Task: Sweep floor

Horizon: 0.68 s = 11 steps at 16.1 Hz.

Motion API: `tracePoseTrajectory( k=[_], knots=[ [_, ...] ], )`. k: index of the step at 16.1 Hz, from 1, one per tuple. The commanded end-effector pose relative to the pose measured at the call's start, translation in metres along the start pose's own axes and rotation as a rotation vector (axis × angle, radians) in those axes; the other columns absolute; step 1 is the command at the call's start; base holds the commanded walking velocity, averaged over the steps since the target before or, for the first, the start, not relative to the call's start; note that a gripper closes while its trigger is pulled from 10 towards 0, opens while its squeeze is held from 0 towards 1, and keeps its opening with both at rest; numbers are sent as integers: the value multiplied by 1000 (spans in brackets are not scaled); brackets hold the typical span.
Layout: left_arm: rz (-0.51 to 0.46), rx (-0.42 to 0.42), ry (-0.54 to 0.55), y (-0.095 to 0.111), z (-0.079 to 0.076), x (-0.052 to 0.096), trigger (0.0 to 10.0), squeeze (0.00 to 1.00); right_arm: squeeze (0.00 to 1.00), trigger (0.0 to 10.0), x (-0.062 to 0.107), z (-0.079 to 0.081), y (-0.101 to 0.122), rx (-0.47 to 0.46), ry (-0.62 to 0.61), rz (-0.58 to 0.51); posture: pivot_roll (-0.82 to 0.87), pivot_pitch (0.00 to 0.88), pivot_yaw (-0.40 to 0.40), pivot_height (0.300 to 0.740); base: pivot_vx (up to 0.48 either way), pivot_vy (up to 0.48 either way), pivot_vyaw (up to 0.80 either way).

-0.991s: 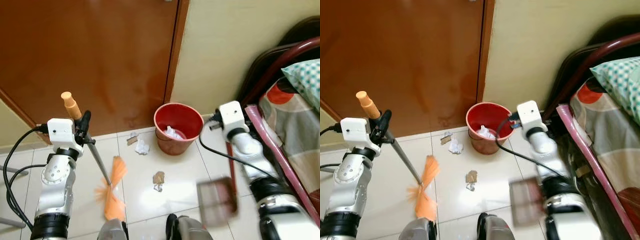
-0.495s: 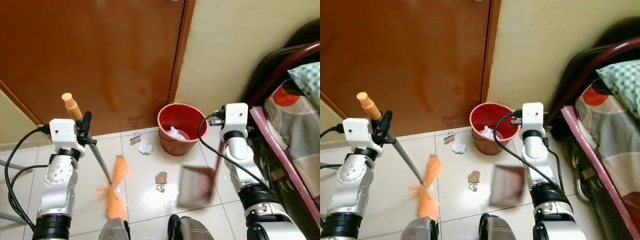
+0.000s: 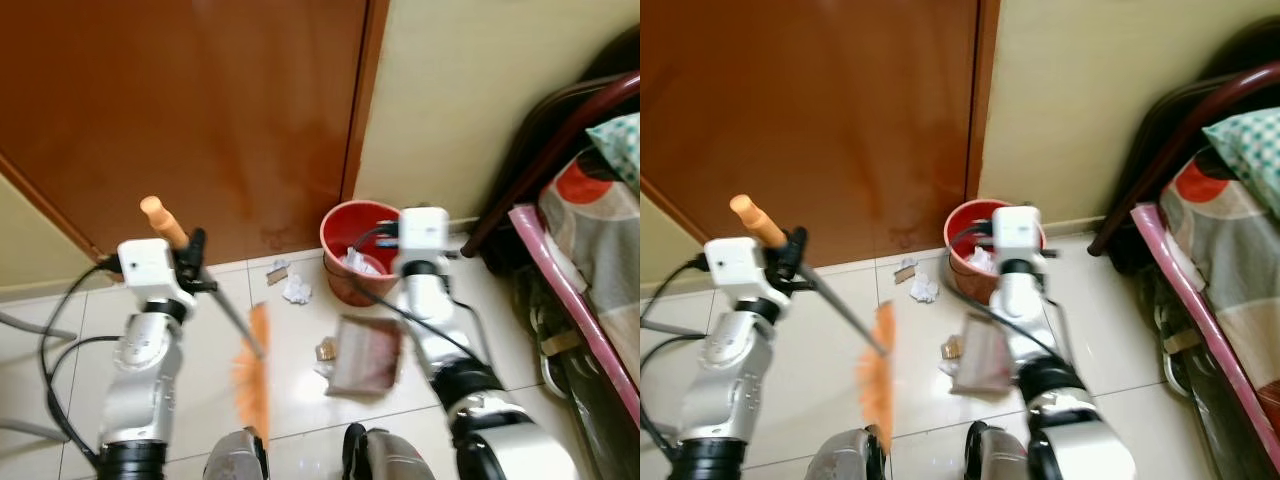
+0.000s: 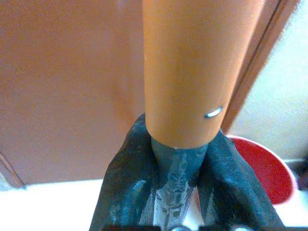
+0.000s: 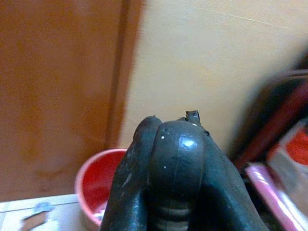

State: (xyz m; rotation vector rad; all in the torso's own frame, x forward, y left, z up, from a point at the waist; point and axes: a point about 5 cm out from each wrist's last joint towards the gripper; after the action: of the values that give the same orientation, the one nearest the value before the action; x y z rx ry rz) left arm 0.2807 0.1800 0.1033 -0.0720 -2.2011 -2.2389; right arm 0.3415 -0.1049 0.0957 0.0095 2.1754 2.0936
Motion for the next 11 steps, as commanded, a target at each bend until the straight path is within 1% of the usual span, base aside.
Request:
tracePoseTrajectory(
  k=[1, 2, 4, 5, 6, 8, 9, 10, 11],
  knots=[
    [57, 64, -25, -6, -9, 3, 10000, 0, 0, 10000, 0, 3, -1, 30, 23, -1, 149, 224, -5, 740, 0, 0, 0],
    [57, 87, -43, -5, -14, 4, 10000, 0, 0, 10000, 1, 6, -2, 24, 35, 4, 148, 228, -9, 740, 0, 0, 0],
    [55, 170, -104, 0, -33, 5, 10000, 0, 0, 10000, 6, 16, -7, 17, 87, 19, 139, 232, -16, 740, 0, 0, 0],
    [59, 226, -129, 3, -43, 5, 10000, 0, 0, 10000, 8, 18, -9, 18, 98, 20, 136, 232, -19, 740, 0, 0, 0],
    [56, 258, -144, 6, -48, 5, 10000, 0, 0, 10000, 8, 18, -10, 18, 100, 19, 131, 232, -23, 740, 0, 0, 0],
    [22, 352, -204, 21, -62, 2, 10000, 0, 0, 10000, 9, 20, -12, 24, 110, 24, 130, 230, -25, 740, 0, 0, 0],
    [1, 373, -233, 28, -66, 1, 10000, 0, 0, 10000, 9, 20, -13, 24, 114, 26, 130, 228, -26, 740, 0, 0, 0],
    [-21, 424, -235, 34, -67, -1, 10000, 0, 0, 10000, 9, 20, -14, 24, 119, 33, 125, 224, -29, 740, 0, 0, 0],
    [-46, 419, -225, 39, -64, -4, 10000, 0, 0, 10000, 8, 19, -14, 14, 119, 41, 122, 219, -32, 740, 0, 0, 0]
  ],
)
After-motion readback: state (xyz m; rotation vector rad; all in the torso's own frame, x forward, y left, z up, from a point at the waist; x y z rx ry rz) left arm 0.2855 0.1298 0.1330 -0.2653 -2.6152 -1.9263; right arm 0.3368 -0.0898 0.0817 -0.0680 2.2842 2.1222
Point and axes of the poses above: a point about 5 cm out from each wrist's last joint towards the gripper, its own x axis pointing back from the gripper into the wrist, its own y axis along the axis of the wrist's last joint, z = x × y, and after that the axes turned 9 degrees about -x, right-handed
